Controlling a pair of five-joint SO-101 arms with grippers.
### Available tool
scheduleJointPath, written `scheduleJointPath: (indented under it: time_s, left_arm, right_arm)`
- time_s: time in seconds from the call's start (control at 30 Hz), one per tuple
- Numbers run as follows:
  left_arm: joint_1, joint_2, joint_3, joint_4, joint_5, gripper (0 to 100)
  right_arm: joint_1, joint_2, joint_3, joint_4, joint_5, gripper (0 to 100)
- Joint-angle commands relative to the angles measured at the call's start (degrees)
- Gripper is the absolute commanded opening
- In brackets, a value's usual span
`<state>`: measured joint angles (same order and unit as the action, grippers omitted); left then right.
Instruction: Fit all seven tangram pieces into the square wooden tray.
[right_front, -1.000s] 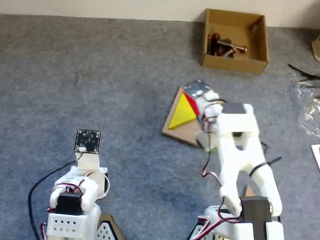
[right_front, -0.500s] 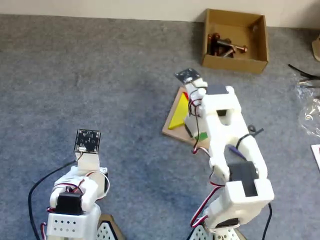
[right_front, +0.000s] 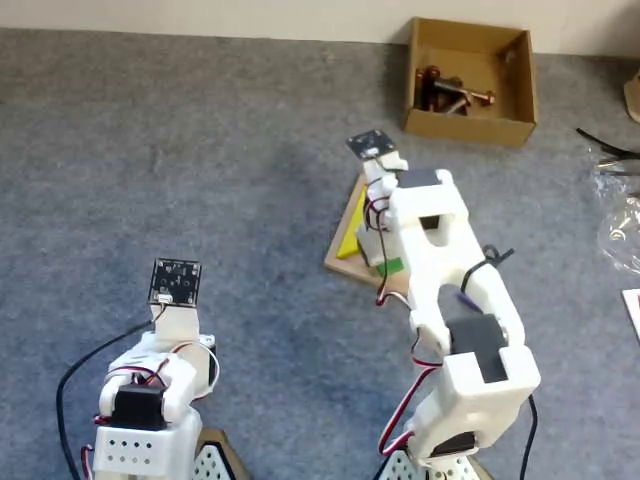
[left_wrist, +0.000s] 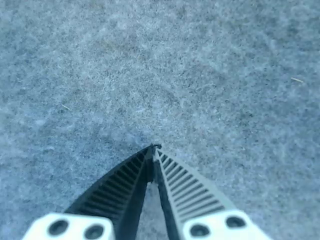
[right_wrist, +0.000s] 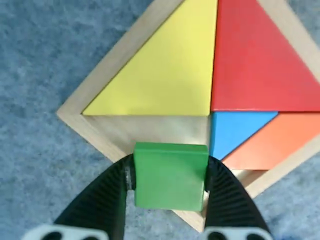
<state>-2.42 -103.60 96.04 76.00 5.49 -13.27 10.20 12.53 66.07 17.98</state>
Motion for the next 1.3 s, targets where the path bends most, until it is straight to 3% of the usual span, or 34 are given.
scheduleJointPath:
  time_s: [0.0,1.27]
  left_arm:
    - [0.92,-0.40,1.10,-0.09,0.44,1]
    - [0.92,-0.40,1.10,-0.09,0.44,1]
  right_arm:
    - [-1.01,-0.92,-3.12,-0.66,-0.62,9.1]
    - [-1.80,5.32,-3.21,-4.62,-3.43,9.1]
